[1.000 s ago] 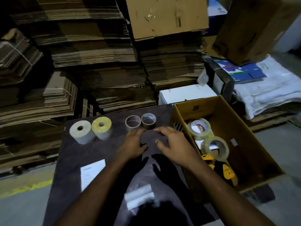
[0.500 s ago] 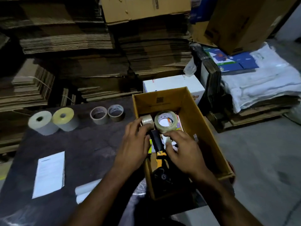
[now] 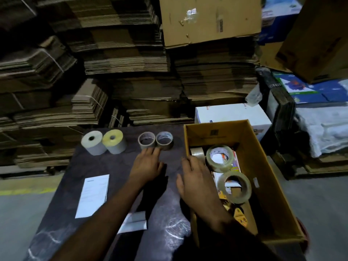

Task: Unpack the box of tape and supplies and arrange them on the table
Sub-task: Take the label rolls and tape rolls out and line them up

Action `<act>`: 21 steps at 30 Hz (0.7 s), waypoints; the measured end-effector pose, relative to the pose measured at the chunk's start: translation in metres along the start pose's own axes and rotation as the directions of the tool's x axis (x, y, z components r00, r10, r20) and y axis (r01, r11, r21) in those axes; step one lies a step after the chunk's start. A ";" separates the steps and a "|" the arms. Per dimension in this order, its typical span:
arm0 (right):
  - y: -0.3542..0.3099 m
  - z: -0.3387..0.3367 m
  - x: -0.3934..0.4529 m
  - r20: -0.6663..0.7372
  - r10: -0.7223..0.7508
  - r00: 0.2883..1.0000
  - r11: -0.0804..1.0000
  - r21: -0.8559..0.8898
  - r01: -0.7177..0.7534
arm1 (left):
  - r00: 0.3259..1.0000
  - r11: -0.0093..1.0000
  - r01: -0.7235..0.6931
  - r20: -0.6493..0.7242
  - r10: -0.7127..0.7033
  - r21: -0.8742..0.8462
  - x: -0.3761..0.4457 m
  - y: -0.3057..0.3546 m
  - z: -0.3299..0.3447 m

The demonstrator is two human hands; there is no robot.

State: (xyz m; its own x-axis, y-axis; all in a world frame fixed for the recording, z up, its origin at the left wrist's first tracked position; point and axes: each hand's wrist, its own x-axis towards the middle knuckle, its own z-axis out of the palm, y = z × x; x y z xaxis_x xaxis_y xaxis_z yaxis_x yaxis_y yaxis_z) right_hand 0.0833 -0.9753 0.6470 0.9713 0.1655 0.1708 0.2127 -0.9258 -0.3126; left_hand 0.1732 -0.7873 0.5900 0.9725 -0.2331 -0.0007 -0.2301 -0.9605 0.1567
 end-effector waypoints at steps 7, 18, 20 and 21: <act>0.000 0.009 0.002 -0.037 0.039 0.999 0.997 -0.059 -0.041 | 0.990 0.986 -0.078 0.128 0.059 0.146 0.096 -0.054 0.050; -0.016 0.011 0.003 -0.039 0.071 0.997 0.984 -0.163 -0.077 | 0.989 0.997 -0.011 0.148 -0.001 0.079 0.058 -0.056 0.081; -0.016 0.011 0.002 -0.036 0.072 0.997 0.984 -0.161 -0.077 | 0.993 0.997 -0.062 0.098 0.058 0.039 0.029 -0.061 0.084; -0.016 0.010 0.002 -0.040 0.078 0.996 0.984 -0.157 -0.084 | 0.994 0.996 -0.087 0.062 0.085 0.023 0.015 -0.063 0.086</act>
State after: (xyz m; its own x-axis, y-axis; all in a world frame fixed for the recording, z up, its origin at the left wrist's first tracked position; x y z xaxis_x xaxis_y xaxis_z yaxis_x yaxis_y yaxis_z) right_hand 0.0830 -0.9564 0.6427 0.9799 0.0788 0.1831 0.1114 -0.9782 -0.1751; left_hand 0.1990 -0.7429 0.4952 0.9452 -0.3229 -0.0488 -0.3143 -0.9399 0.1332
